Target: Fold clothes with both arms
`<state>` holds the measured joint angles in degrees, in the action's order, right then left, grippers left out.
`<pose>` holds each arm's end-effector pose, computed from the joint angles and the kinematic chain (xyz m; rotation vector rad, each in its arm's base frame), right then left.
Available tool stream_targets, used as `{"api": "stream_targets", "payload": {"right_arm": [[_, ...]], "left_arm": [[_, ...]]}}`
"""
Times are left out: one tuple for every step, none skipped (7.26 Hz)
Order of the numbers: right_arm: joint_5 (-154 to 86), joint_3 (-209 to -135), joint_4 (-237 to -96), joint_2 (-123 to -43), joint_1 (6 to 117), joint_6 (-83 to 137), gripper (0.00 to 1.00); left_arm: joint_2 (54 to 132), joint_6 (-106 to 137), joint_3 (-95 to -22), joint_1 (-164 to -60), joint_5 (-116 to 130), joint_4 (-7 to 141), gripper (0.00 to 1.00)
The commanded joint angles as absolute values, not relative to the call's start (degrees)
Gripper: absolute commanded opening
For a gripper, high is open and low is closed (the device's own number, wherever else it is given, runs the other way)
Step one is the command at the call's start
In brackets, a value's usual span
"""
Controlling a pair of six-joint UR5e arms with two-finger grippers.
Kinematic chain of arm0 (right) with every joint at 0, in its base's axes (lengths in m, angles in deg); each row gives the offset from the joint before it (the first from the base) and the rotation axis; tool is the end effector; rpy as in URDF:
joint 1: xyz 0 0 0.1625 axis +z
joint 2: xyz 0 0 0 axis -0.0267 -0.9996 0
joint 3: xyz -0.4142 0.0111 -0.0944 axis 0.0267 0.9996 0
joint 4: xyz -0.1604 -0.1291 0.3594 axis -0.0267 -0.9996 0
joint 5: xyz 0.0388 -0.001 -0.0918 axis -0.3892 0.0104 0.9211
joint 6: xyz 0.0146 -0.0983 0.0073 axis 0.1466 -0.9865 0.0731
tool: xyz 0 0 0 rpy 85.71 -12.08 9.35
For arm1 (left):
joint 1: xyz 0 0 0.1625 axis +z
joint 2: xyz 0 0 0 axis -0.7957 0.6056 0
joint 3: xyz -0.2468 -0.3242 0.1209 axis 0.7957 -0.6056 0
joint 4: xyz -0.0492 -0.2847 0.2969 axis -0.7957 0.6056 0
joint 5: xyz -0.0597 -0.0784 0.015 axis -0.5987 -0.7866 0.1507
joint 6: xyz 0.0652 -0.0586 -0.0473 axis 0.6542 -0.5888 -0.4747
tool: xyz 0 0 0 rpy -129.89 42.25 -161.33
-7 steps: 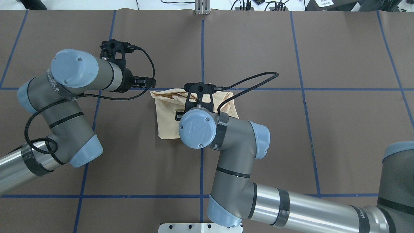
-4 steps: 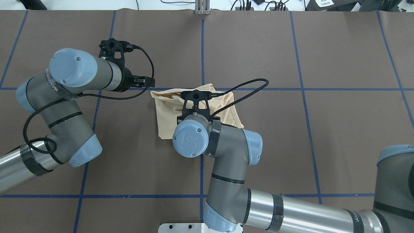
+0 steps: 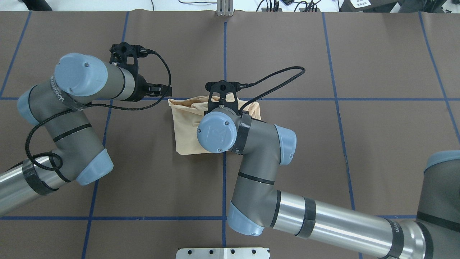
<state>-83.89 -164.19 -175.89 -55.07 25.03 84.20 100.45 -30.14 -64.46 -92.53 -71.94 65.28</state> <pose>-0.6145 -0.4441 0.1764 0.5353 -0.6581 0.2381 0.4281 -0.5062 0.2867 0.4435 0.9383 -0.0675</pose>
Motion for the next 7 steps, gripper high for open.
{"api": "stream_targets", "payload": {"right_arm": [[-84.3, -159.0, -172.4, -54.1, 29.9, 78.9, 0.0], [-84.2, -151.3, -163.3, -53.2, 31.4, 77.6, 0.99], [-85.6, -148.4, -160.5, -51.3, 32.9, 77.5, 1.0], [-91.8, -148.4, -160.5, -49.8, 35.0, 77.5, 1.0], [-94.4, -148.6, -160.4, -49.2, 35.8, 76.4, 1.0], [-98.7, -148.9, -160.5, -49.2, 37.5, 76.1, 1.0], [-107.0, -149.8, -161.0, -50.1, 40.9, 75.6, 1.0]], "left_arm": [[100.5, -30.1, -64.5, -92.6, -71.9, 65.3, 1.0], [100.5, -30.1, -64.5, -92.6, -71.9, 65.3, 1.0], [100.5, -30.1, -64.5, -92.5, -71.9, 65.3, 1.0], [100.5, -30.1, -64.5, -92.6, -71.9, 65.3, 1.0], [100.5, -30.1, -65.2, -92.6, -72.4, 65.2, 1.0], [100.4, -29.9, -66.6, -94.1, -75.8, 64.6, 1.0], [97.4, -25.6, -69.8, -96.0, -79.3, 64.3, 1.0]]}}
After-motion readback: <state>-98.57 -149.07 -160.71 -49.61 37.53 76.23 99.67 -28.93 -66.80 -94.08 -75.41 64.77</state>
